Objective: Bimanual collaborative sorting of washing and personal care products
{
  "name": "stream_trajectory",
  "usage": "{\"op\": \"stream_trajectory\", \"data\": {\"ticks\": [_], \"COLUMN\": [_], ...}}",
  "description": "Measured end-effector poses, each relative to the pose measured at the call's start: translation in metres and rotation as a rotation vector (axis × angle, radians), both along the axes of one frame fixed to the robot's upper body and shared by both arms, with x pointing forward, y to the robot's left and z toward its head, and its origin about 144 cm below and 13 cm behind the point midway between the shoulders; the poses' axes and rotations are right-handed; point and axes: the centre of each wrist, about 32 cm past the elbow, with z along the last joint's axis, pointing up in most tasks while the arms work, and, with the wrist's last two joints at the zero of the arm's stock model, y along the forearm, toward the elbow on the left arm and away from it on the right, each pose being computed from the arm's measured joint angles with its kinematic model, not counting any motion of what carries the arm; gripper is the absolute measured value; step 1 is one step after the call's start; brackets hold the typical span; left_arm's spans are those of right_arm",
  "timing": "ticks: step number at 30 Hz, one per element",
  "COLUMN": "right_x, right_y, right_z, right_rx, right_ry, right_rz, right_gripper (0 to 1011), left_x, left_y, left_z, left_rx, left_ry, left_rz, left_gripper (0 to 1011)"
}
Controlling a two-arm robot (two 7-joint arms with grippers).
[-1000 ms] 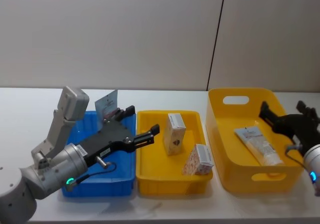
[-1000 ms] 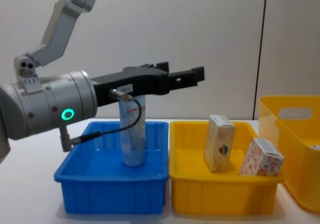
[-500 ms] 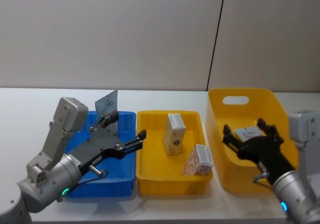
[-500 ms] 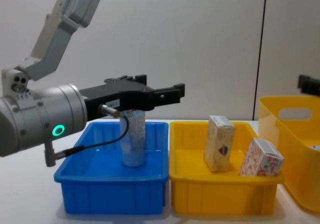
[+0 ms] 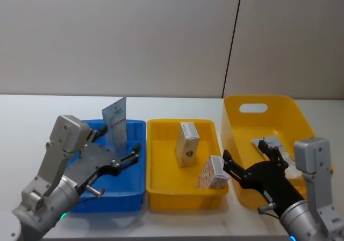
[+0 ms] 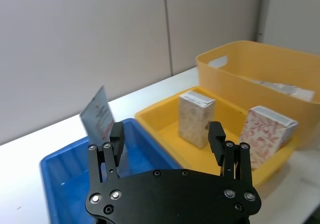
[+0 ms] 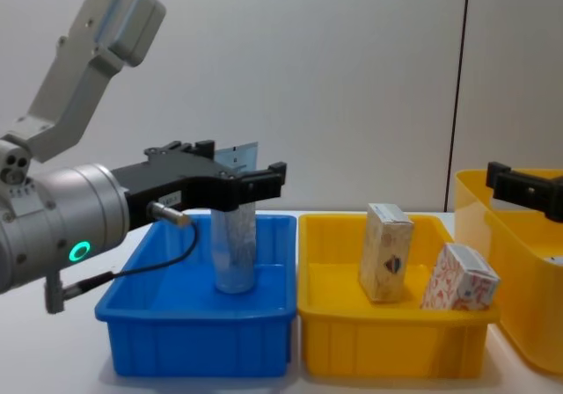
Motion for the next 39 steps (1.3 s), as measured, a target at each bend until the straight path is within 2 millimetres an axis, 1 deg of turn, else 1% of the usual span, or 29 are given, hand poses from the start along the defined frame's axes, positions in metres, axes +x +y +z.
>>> {"op": "stream_trajectory", "data": {"ticks": [11,18,28,39], "right_x": [0.000,-0.001,-0.007,-0.023], "right_y": [0.000,-0.002,-0.008,-0.019], "right_z": [0.000,0.000,0.004,0.007], "right_rx": [0.000,0.001,0.005,0.005], "right_ry": [0.000,0.006,0.038,0.111], "right_rz": [0.000,0.006,0.021,0.048], "right_gripper": [1003,1003,1003,1003], "left_x": [-0.019,-0.026,-0.027,-0.027], "left_y": [0.001,0.001,0.001,0.001], "left_z": [-0.004,-0.005,-0.005,-0.005], "left_rx": [0.049,0.066,0.068,0.068], "left_ry": [-0.038,-0.054,-0.058,-0.058], "left_rz": [0.135,0.184,0.193,0.193], "left_gripper": [1001,1001,1001,1001]}}
